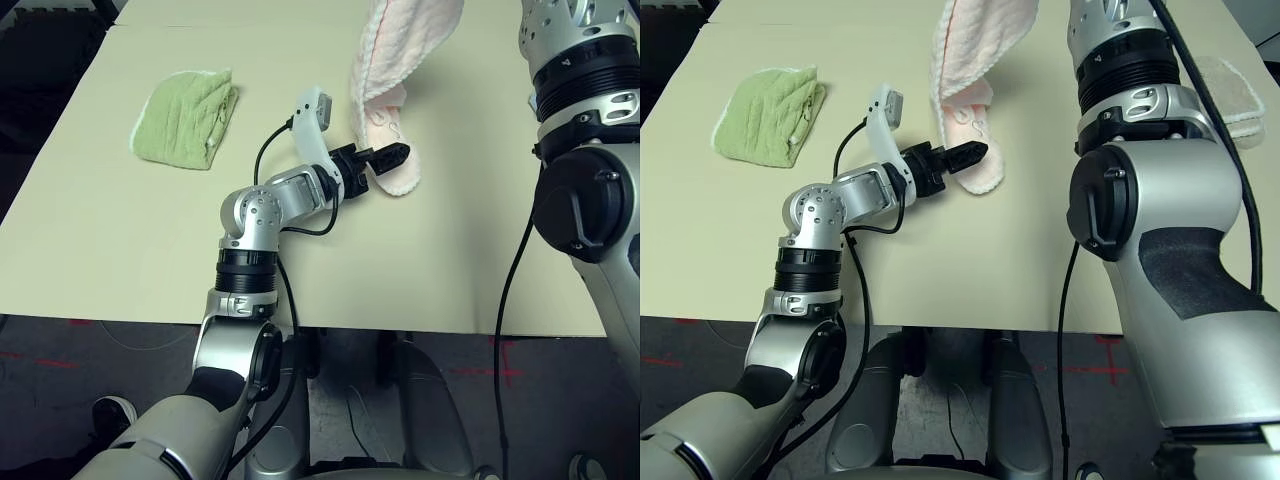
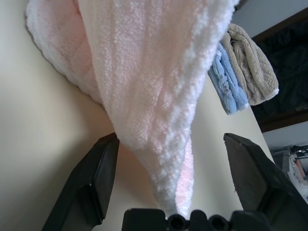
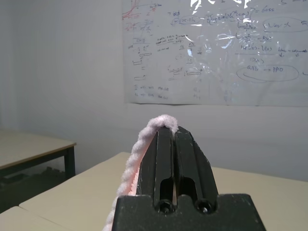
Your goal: Fold the towel and set it aside.
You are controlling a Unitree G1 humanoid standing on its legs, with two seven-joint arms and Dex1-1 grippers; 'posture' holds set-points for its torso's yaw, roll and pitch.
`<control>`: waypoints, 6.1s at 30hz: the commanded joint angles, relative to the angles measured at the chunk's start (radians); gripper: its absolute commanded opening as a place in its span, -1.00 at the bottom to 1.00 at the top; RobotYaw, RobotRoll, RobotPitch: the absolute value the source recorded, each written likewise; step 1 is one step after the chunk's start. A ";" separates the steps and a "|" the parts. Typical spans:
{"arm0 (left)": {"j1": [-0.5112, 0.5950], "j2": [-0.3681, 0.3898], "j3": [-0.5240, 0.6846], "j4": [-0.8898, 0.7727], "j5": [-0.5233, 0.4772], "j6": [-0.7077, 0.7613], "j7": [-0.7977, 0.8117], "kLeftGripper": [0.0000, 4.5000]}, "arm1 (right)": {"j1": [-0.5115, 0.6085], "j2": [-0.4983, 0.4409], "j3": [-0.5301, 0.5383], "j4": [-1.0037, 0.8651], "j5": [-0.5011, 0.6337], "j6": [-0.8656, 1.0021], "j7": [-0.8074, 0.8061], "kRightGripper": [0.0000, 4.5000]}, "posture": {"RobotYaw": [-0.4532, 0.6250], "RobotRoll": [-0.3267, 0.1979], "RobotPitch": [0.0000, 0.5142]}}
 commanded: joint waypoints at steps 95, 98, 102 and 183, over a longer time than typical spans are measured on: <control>0.104 0.556 -0.102 -0.143 0.213 0.014 -0.474 0.21 | 0.083 -0.152 -0.003 0.026 -0.059 -0.023 -0.008 -1.00 | -0.03 0.25 0.40; 0.103 0.549 -0.104 -0.150 0.205 0.030 -0.480 -0.29 | 0.083 -0.155 -0.003 0.026 -0.060 -0.023 -0.009 -1.00 | -0.03 0.25 0.40; 0.106 0.558 -0.119 -0.159 0.204 0.041 -0.504 -0.98 | 0.083 -0.159 -0.003 0.027 -0.061 -0.023 -0.009 -1.00 | -0.03 0.25 0.40; 0.060 0.698 -0.021 0.125 0.490 -0.582 -0.532 -0.98 | 0.741 -0.506 0.073 -0.104 -0.048 0.008 0.565 -1.00 | -0.16 0.25 0.86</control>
